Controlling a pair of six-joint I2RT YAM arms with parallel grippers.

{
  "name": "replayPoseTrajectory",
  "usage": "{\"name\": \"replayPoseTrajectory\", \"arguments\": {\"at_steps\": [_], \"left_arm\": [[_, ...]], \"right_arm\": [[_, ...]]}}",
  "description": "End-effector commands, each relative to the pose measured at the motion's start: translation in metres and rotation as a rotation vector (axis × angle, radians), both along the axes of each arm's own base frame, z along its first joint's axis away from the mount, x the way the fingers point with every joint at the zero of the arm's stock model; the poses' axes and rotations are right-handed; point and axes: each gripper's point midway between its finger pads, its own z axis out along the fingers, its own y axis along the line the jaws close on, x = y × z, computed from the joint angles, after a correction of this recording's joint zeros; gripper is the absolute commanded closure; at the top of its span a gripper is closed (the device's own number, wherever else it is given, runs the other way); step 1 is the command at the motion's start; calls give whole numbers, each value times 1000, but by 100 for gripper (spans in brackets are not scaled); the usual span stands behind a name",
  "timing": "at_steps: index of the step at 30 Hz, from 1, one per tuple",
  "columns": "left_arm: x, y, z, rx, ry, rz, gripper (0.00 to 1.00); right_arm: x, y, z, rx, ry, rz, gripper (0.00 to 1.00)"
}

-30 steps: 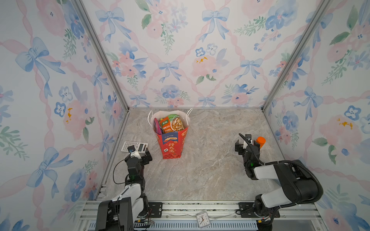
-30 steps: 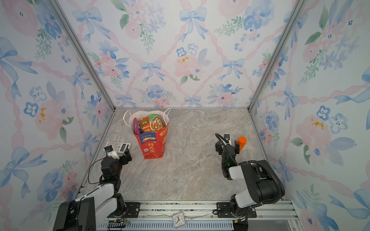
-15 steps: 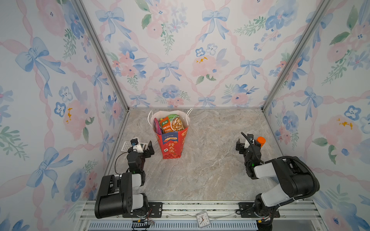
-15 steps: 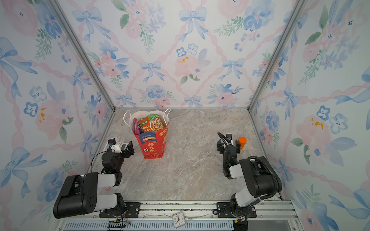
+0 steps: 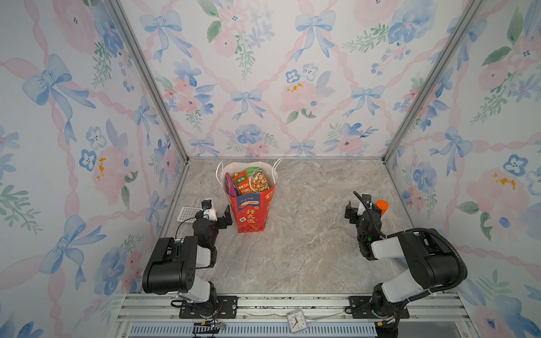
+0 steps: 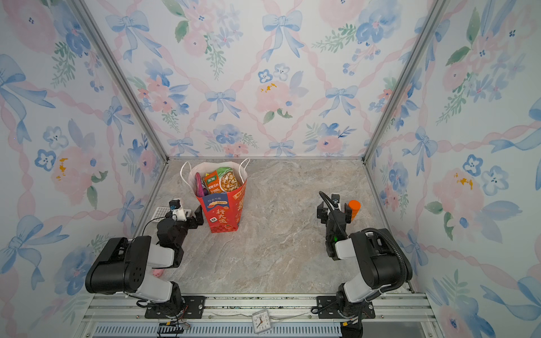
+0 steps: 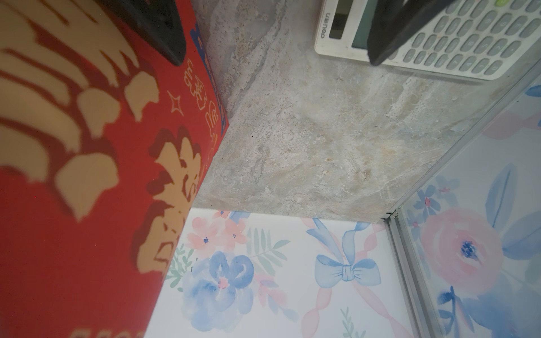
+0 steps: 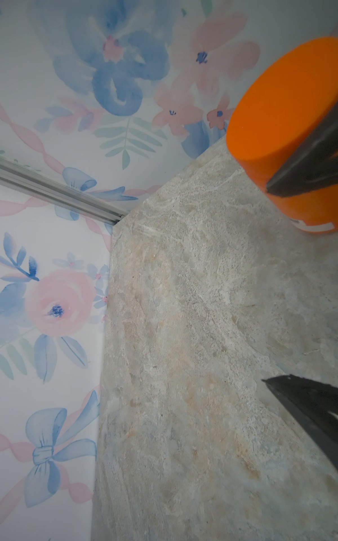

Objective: Place the snacks into the paper bag

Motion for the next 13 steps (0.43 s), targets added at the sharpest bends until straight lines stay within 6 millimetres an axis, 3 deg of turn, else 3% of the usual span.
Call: {"name": "replayPoseTrajectory", "arguments": {"at_steps": [1,13], "left_arm": [[-1,3,9,29,-45,19,2],[0,8,9,25,-44,55,2]], "right_arm": [[4,-2,4,18,-12,-15,3],[8,0,0,40,14,21,4]]}}
